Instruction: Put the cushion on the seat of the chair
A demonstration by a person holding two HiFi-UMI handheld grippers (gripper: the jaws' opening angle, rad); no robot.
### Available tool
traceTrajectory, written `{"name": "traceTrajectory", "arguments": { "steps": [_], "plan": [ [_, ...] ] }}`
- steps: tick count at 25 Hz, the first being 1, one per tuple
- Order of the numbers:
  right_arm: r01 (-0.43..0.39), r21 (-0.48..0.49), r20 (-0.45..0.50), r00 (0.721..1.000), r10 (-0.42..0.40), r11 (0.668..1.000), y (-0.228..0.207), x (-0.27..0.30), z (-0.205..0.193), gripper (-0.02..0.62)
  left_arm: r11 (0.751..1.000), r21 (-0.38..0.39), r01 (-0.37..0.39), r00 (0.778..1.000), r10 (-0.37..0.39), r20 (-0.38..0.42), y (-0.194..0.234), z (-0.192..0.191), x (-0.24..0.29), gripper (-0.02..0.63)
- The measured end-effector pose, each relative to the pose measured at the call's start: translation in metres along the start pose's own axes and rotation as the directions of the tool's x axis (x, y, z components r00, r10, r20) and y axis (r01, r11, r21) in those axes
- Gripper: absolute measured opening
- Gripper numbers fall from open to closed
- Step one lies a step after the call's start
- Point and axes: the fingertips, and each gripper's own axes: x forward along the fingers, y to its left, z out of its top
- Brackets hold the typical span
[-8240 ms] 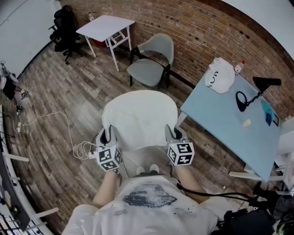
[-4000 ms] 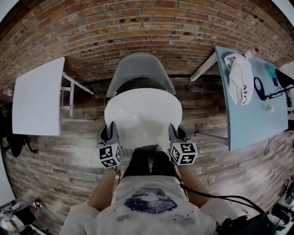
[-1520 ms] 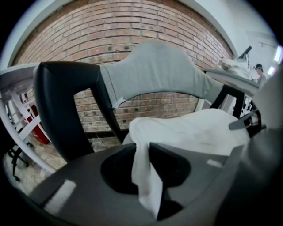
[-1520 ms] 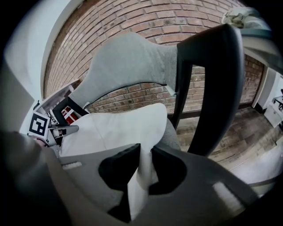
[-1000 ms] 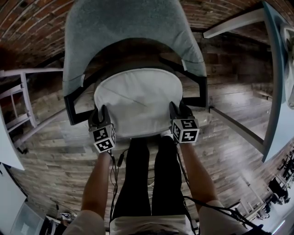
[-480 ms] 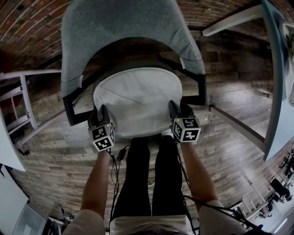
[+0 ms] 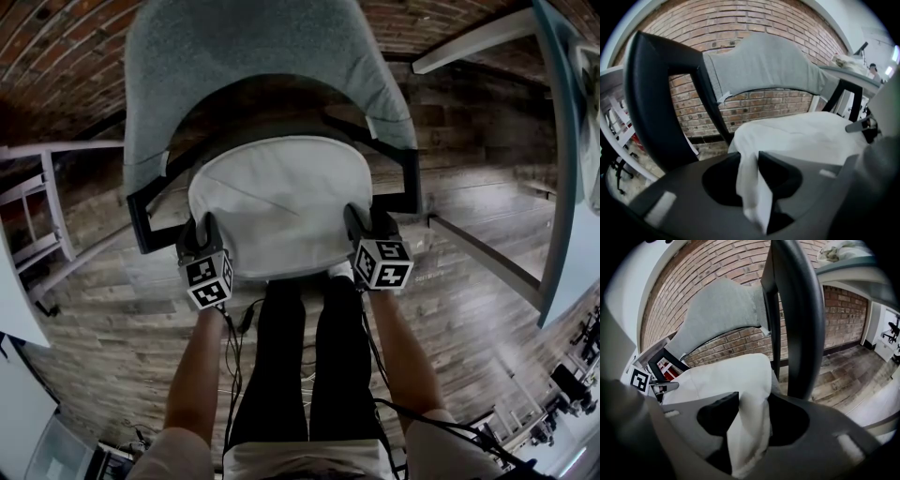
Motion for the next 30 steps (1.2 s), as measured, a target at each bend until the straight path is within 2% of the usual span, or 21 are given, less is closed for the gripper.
{"name": "traceTrajectory", "arguments": {
  "steps": [7,11,16,21,30],
  "plan": [
    [0.011,-0.001,0.01,1.0,-0.011,1.0,0.0,-0.004,0.0,0.199,1.0,-0.007,-0.012,1.0,0.013,0.012,0.004,0.005,-0.004,0.092],
    [0.009,-0.005,0.012,1.0,-0.009,1.0,-0.001,-0.009,0.0,0.201,0.999,-0.009,-0.034,0.999,0.034,0.01,0.011,0.006,-0.006,0.153],
    [0.009,-0.022,0.021,1.0,-0.009,1.0,0.0,-0.018,0.002,0.202,0.999,0.007,-0.039,0.999,0.039,0.019,0.008,0.008,-0.013,0.153],
    [0.062,-0.058,0.042,0.997,-0.06,0.996,-0.007,-0.036,0.008,0.202,1.0,0.007,-0.024,1.0,0.024,0.02,-0.001,0.012,-0.032,0.153],
    [-0.025,-0.052,0.041,0.999,0.028,0.998,0.022,-0.067,0.028,0.202,1.0,0.007,0.018,0.997,-0.018,0.075,-0.017,0.05,-0.083,0.153]
  ]
}}
